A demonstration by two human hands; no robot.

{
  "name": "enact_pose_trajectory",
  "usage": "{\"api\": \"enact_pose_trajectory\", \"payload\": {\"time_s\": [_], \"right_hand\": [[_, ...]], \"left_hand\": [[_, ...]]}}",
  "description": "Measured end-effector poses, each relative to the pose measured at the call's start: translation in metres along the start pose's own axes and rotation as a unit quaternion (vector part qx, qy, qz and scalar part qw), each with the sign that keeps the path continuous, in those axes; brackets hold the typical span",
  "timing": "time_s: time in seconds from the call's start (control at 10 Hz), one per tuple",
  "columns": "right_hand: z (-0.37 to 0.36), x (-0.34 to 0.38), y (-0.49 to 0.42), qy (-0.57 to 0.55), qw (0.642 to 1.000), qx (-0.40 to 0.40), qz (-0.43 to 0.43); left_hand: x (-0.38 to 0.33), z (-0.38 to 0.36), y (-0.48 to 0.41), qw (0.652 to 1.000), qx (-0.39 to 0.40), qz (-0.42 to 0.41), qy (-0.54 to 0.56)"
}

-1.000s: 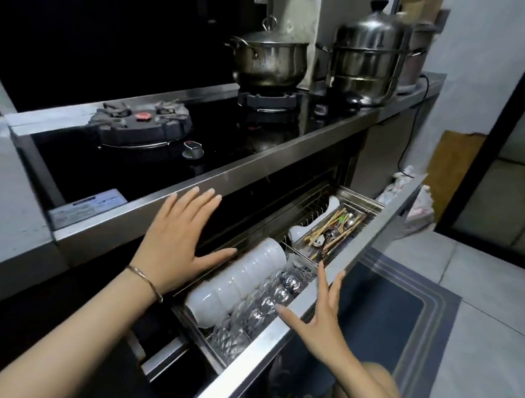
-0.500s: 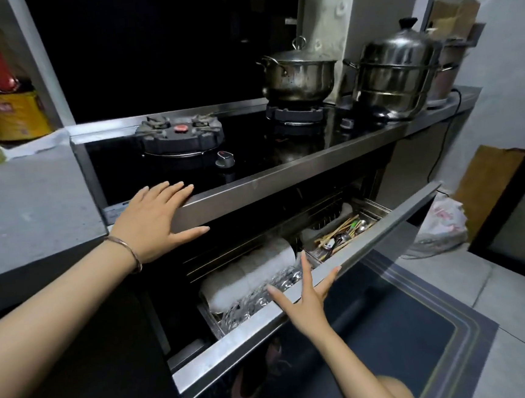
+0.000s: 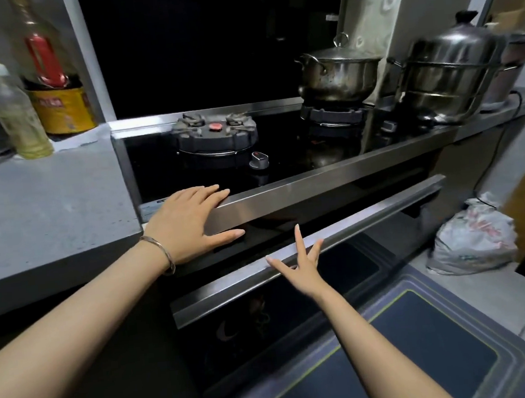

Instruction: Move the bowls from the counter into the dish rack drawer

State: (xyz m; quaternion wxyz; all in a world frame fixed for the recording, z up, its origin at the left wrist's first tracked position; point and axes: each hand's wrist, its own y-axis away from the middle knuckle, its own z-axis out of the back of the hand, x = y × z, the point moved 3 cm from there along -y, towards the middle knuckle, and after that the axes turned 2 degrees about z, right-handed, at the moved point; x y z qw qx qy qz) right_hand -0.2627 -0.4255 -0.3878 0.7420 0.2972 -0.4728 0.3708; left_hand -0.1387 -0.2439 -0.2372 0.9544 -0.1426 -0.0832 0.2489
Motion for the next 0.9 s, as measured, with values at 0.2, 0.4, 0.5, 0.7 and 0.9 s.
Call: {"api": "enact_pose_trajectory", "payload": {"time_s": [0.2,0.4,0.5,0.7,0.9], "right_hand": [[-0.011,0.008,-0.014,-0.003,0.999,0.037,0.016],[-0.008,0.0,-0.006,0.012,0.999,0.022,0.03],[0.004,0.009,0.01,0.016,0.998,-0.003,0.054],[0.054,0.12,0.068,0.023,0.956,-0.151,0.249],[0.095,0.309,0.18,-0.06,0.808,-0.114,0.574]], "left_hand": [[0.002,-0.002,0.0,1.0,-0.002,0.003,0.004],[0.002,-0.001,0.0,1.0,0.002,0.006,0.021],[0.0,0.002,0.001,0.999,0.012,0.008,0.035],[0.005,0.016,-0.001,0.993,0.029,0.022,0.115],[0.049,0.042,-0.005,0.992,0.03,0.08,0.094]]}}
